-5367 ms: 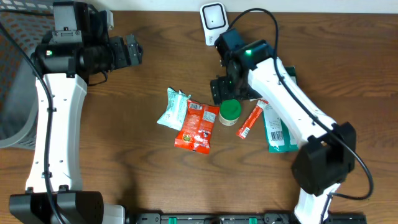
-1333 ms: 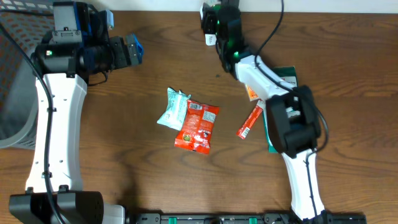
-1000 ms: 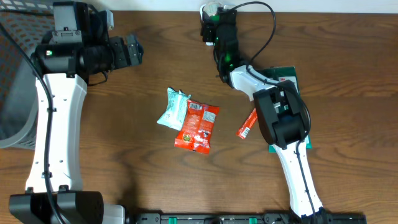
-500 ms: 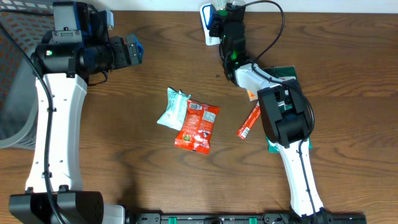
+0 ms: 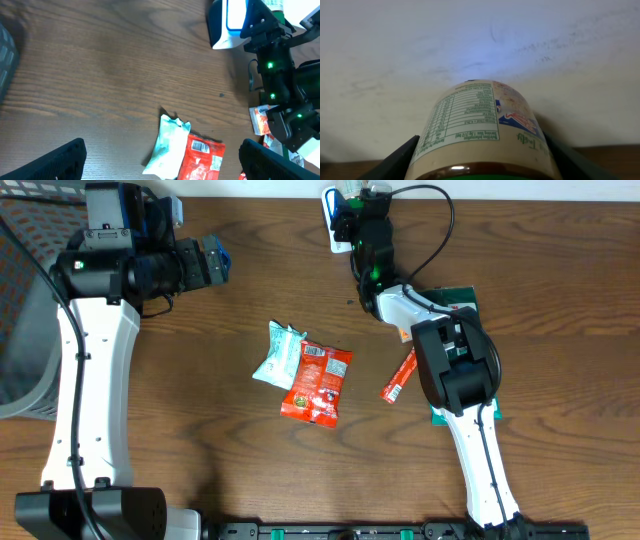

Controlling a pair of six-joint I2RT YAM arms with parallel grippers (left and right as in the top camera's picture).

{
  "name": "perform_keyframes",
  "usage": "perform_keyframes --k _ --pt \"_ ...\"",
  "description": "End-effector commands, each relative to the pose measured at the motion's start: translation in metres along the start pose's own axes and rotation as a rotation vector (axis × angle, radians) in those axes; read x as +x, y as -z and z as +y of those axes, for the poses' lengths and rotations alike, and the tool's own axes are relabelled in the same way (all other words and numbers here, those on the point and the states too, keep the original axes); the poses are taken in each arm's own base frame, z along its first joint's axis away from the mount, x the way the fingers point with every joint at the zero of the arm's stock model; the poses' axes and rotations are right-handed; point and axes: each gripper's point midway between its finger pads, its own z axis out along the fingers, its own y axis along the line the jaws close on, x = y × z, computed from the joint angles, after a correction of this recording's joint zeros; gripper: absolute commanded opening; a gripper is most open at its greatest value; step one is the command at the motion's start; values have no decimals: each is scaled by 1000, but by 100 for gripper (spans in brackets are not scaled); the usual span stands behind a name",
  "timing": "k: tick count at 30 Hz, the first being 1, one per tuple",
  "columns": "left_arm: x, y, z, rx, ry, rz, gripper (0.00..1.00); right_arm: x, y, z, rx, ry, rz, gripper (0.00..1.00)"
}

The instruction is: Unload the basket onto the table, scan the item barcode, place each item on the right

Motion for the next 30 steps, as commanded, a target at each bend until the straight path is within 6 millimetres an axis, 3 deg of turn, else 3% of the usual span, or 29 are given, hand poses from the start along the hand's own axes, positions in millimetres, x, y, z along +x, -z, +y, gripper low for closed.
perform_keyframes --k 1,14,17,23,26,30 --pt "-2 1 -2 9 -10 -1 97 -17 -1 10 -38 3 -44 1" --pt "-2 1 -2 9 -10 -1 98 -19 -3 3 -18 5 -46 1" --pt "-2 1 -2 9 -10 -1 97 -27 -2 17 -89 26 -53 1" --pt "-2 1 -2 9 -10 -1 97 -86 7 44 -144 69 -97 1" --pt "-2 1 -2 9 -10 -1 98 -118 17 58 -150 76 -30 1" --pt "-2 1 -2 9 -10 -1 97 -146 42 67 -131 90 110 1"
